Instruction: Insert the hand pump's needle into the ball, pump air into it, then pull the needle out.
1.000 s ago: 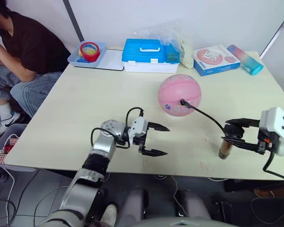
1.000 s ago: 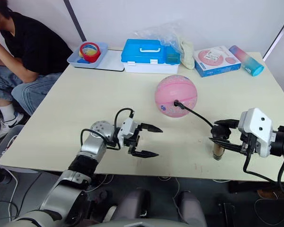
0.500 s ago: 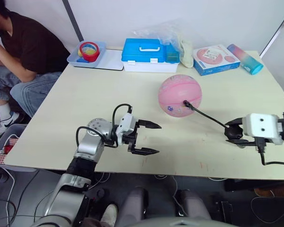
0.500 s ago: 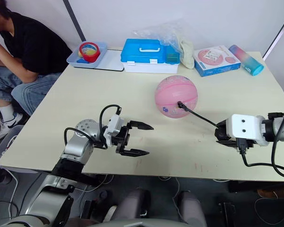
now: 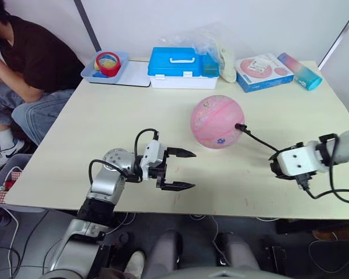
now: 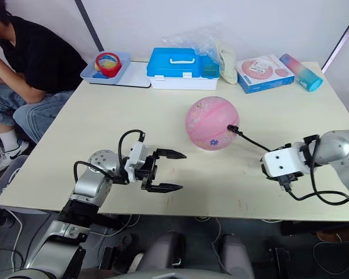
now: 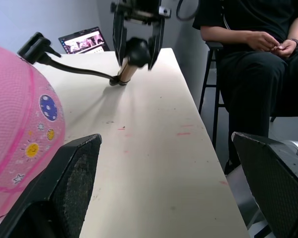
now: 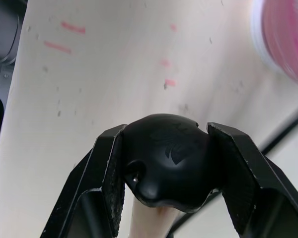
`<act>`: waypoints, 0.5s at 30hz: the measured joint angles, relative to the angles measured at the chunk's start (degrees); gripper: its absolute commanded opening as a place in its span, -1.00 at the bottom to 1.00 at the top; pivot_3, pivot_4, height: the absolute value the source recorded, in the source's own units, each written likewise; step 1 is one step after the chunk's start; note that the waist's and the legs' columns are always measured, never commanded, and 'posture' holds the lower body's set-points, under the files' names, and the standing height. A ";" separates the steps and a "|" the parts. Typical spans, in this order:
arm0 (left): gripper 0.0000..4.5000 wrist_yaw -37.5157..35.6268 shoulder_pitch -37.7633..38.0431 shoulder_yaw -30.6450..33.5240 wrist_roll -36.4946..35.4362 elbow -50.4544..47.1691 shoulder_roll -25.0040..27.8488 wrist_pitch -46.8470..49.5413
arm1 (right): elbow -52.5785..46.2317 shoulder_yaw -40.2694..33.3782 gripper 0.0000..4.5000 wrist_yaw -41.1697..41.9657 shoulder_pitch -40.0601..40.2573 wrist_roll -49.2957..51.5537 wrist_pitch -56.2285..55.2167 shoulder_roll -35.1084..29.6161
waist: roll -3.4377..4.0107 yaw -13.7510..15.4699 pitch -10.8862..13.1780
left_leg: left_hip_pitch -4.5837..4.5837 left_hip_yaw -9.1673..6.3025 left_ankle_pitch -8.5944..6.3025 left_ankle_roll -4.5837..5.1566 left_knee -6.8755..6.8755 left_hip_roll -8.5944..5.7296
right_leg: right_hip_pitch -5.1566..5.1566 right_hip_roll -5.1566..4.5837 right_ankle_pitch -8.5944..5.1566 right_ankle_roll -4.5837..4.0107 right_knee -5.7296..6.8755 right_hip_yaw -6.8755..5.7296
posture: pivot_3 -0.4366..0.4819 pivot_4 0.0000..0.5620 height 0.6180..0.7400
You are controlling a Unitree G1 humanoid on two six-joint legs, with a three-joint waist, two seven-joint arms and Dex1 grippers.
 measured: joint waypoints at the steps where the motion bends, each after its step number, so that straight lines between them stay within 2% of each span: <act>1: 1.00 -0.02 0.06 0.00 -0.01 0.01 0.13 -0.01 | 0.90 0.64 -0.10 -0.10 -0.58 -0.67 -0.45 1.03 | -0.01 -0.01 0.00 | 0.01 0.01 0.00 0.00 0.01 -0.01 | 0.01 0.00 0.00 0.00 0.00 0.01 | -0.05 -0.47 1.00; 9: 1.00 -0.32 0.09 0.00 -0.04 0.00 0.43 -0.34 | 5.85 3.40 -0.10 -3.21 -0.69 -4.84 -4.94 6.49 | -0.02 0.01 0.00 | 0.01 0.00 0.00 0.00 0.03 -0.06 | 0.04 0.00 0.01 0.01 0.00 0.03 | -0.05 -0.47 1.00; 11: 1.00 -0.40 0.09 0.00 -0.03 0.00 0.42 -0.81 | 7.02 3.47 0.35 -4.59 -0.49 -5.41 -5.70 7.63 | -0.02 0.04 0.00 | 0.01 0.00 0.01 -0.01 0.03 -0.07 | 0.04 0.00 0.01 0.01 0.00 0.03 | -0.05 -0.47 1.00; 12: 1.00 -0.38 0.09 0.00 -0.03 0.00 0.42 -1.10 | 7.30 3.47 0.44 -4.80 0.19 -5.36 -5.68 7.75 | -0.02 0.13 0.00 | 0.01 -0.02 0.01 -0.01 0.03 -0.07 | 0.05 0.00 0.01 0.01 0.00 0.03 | -0.05 -0.47 1.00; 13: 1.00 -0.36 0.11 0.00 -0.03 0.02 0.43 -1.18 | 7.81 3.49 0.71 -4.95 1.08 -5.31 -5.60 7.81 | -0.01 0.17 0.00 | -0.01 -0.03 0.01 -0.01 0.03 -0.08 | 0.05 0.00 0.01 0.01 0.00 0.03 | -0.05 -0.47 1.00; 15: 1.00 -0.27 0.14 0.00 -0.02 0.03 0.42 -1.25 | 8.69 3.53 0.96 -5.11 2.53 -5.27 -5.52 7.96 | -0.01 0.06 0.00 | -0.01 0.00 0.01 -0.01 0.03 -0.09 | 0.04 0.00 0.01 0.02 0.00 0.05 | -0.05 -0.47 1.00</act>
